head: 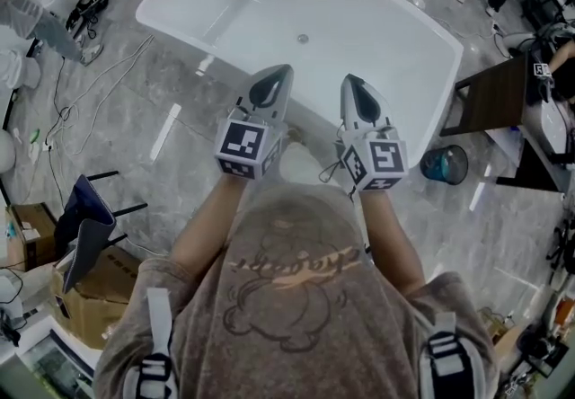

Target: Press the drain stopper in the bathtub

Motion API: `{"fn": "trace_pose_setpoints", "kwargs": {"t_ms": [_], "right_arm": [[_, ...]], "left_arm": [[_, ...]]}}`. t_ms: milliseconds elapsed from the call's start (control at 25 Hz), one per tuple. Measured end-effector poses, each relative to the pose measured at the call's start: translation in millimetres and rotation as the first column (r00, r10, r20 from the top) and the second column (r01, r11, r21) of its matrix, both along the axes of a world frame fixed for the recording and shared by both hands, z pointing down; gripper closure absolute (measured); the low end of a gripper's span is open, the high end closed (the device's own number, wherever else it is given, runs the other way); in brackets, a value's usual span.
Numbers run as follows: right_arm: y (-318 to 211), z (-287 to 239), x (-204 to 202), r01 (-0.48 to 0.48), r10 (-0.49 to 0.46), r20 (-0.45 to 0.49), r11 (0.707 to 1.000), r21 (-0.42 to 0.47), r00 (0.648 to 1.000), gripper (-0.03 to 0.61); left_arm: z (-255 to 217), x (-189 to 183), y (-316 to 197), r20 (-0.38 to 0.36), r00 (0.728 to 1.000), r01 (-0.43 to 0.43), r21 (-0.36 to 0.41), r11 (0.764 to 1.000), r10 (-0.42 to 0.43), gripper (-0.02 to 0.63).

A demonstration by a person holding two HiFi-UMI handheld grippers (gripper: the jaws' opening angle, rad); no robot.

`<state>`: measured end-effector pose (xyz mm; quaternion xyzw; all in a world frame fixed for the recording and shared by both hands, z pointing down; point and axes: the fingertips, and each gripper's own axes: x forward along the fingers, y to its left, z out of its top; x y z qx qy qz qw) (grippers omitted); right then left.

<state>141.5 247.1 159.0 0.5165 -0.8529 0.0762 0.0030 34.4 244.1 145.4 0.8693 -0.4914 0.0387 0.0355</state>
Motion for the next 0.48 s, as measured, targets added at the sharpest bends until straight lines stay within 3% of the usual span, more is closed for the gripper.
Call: {"fn": "trace_pose_setpoints", "kwargs": {"t_ms": [480], "right_arm": [[-97.9,-6.2,4.8,0.004,-0.005,-0.021,1.0,-0.023,1.0,0.58]], "left_arm": [[0.0,-6.3,-99.1,-0.006,1.0,0.029,-0.021,0.999,-0.029,0.611]]}}
